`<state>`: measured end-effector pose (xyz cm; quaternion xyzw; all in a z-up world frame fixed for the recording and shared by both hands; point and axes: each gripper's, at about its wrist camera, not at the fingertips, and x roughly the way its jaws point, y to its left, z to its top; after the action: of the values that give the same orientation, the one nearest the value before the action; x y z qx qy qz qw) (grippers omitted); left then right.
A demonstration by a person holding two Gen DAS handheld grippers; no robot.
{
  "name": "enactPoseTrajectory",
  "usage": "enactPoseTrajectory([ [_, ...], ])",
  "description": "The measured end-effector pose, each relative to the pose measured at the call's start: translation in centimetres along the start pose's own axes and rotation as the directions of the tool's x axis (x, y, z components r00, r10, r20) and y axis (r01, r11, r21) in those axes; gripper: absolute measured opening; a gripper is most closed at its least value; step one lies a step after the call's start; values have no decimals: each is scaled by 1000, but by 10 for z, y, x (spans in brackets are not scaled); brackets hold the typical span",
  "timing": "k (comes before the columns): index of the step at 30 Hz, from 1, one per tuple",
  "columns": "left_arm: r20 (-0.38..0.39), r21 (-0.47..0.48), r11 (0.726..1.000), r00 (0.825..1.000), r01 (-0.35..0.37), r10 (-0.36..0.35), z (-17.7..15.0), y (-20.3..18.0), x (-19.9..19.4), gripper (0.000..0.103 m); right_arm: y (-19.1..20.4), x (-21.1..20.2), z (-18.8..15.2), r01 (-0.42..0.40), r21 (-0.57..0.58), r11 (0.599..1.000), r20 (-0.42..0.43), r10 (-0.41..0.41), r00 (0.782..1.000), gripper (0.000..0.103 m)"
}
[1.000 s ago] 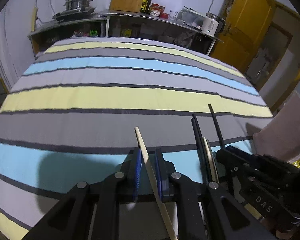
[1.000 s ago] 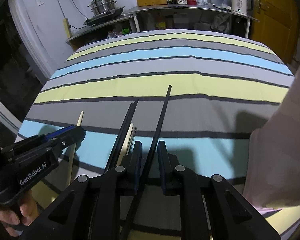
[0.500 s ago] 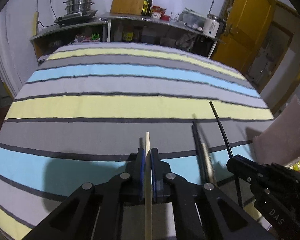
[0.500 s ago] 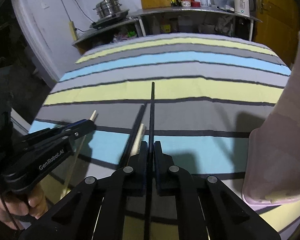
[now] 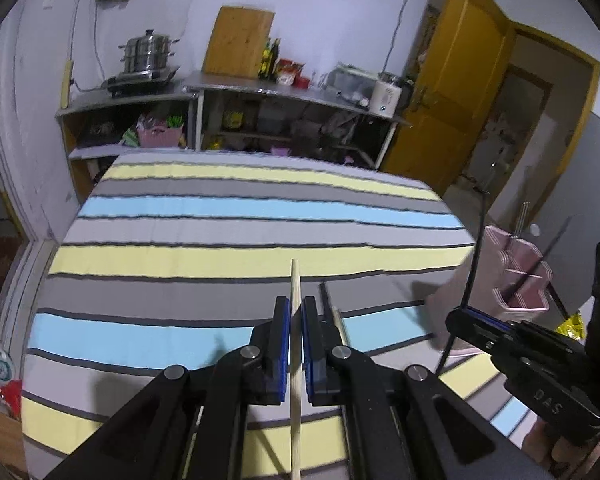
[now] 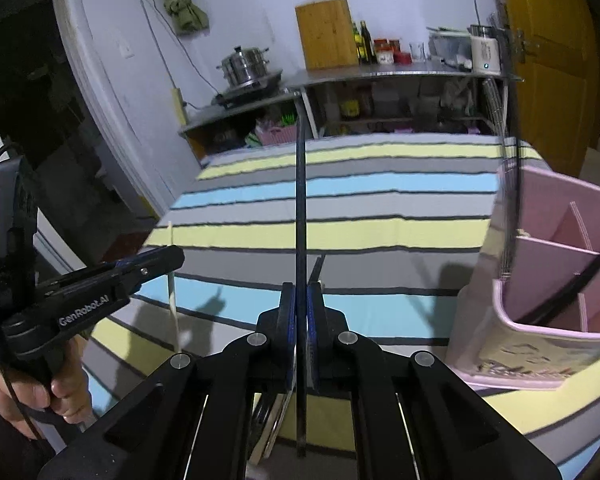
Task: Organize utensils
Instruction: 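Lift both chopsticks upright and carry them above the pink holder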
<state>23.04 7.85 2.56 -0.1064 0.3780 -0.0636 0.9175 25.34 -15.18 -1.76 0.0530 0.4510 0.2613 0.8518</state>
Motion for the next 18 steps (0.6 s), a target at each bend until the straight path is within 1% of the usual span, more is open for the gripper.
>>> enactPoseTrajectory([
  [6,28,18,999,999,45,-46,6,-17,-30,5,-2,-33,0,-6,16,1000,51,5,999,6],
  [14,46,49,995,995,87,-89,7,-42,-58,5,-7,-71,-4,-4,30,1000,106,1,994,6],
  [18,54,68,990,991,122,-126,8,-59,-70,5,-13,-86,-7,-4,45,999,128,-2,992,6],
])
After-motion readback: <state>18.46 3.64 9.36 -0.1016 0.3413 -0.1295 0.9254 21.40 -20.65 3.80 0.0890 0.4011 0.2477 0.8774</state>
